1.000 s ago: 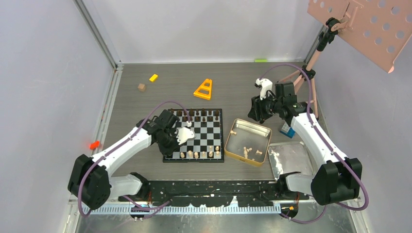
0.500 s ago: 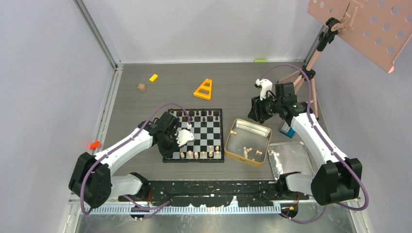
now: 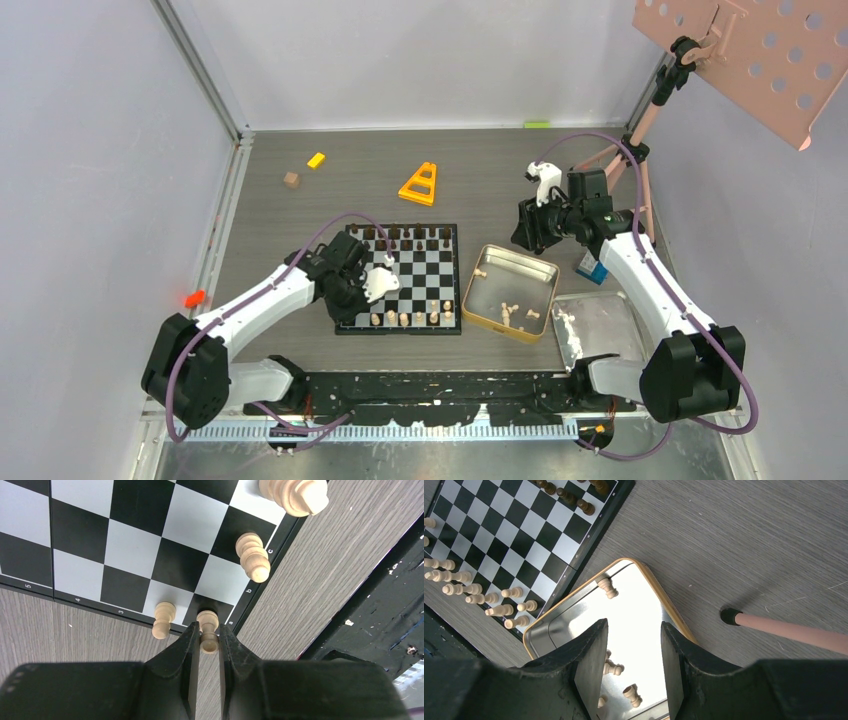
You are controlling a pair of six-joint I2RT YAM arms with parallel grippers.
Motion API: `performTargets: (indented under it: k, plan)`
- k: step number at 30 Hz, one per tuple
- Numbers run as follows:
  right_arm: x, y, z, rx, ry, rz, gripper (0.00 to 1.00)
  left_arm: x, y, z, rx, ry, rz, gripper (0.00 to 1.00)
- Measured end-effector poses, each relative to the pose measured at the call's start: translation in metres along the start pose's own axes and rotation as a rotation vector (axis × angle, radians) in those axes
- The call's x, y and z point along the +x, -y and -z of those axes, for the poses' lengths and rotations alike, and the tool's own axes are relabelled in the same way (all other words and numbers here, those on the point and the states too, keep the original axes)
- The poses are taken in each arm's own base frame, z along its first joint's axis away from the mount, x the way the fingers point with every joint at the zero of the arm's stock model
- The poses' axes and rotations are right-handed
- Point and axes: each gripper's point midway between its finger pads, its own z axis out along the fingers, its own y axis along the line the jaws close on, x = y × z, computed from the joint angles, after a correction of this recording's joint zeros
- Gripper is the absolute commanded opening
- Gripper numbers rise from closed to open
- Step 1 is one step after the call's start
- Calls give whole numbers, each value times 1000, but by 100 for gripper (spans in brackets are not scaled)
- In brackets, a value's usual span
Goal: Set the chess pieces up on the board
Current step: Place the chess piece on the chessboard, then pick up the chess piece from the storage box.
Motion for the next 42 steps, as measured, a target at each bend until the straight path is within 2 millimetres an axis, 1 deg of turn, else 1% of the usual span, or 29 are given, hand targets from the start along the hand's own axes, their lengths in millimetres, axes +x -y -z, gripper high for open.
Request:
performTargets:
  k: [4, 14, 17, 21, 25, 27, 30, 33, 38, 42]
  plan:
    - [1, 0, 0, 1, -2, -2, 49, 1, 0, 0, 2, -2, 0, 12]
    - [1, 1, 1, 2, -3, -1, 49, 1, 0, 0, 1, -2, 3, 33]
    - [4, 1, 1, 1, -18, 5, 49, 1, 0, 1, 0, 1, 5, 39]
    - [11, 1, 3, -10, -61, 29, 49, -4, -2, 11, -18, 28, 9, 46]
    - [21, -3, 2, -50, -108, 69, 49, -21, -10, 33, -63, 94, 3, 55]
    - [29, -6, -2, -79, -144, 89, 49, -31, -14, 45, -84, 133, 7, 60]
    - [43, -11, -14, -121, -210, 124, 50, -43, -18, 60, -107, 188, 20, 67]
    - [56, -22, -29, -163, -276, 185, 50, -55, -22, 73, -124, 236, 40, 70]
    - [74, -36, -55, -208, -356, 295, 50, -65, -25, 83, -129, 278, 79, 73]
    - [84, -38, -71, -219, -394, 349, 51, -68, -28, 87, -133, 296, 100, 74]
